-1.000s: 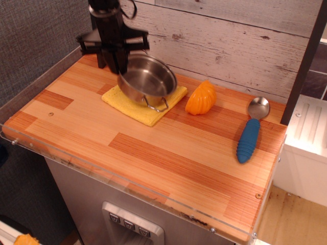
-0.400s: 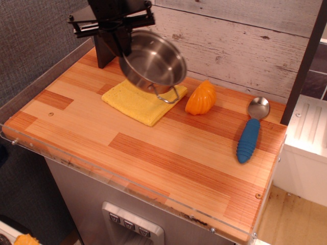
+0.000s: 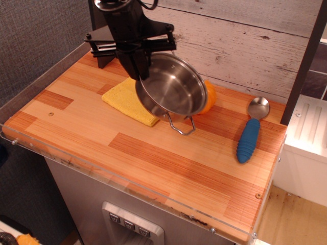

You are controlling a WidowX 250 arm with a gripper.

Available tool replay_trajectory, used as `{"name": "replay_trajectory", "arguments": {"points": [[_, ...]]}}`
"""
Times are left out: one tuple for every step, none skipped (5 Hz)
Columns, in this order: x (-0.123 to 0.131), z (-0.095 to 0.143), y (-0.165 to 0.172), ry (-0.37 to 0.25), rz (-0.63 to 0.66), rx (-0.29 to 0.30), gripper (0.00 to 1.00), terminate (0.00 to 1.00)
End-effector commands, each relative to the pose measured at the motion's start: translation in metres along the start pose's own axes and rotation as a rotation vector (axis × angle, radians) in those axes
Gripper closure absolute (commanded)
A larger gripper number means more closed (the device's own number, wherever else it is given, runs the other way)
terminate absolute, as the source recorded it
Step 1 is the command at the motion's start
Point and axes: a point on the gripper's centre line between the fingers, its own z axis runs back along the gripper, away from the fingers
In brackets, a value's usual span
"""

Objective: Move the silver vessel and place it at the bottom of the table.

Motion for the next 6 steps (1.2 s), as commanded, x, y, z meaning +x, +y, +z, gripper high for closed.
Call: {"name": "replay_trajectory", "arguments": {"points": [[-0.031, -0.008, -0.008, 0.052, -0.060, 0.027, 1.00, 0.00], [-0.042, -0.014, -0.010, 0.037, -0.019, 0.068, 1.00, 0.00], [-0.054, -0.031, -0.014, 0.050, 0.101, 0.105, 1.00, 0.00], [-0.061, -0.036, -0.014, 0.040, 0.190, 0.146, 1.00, 0.00], [-0.064, -0.037, -0.010, 0.042, 0.248, 0.181, 1.00, 0.00], [-0.063, -0.029, -0.006, 0.018, 0.263, 0.199, 0.00, 0.00]]}}
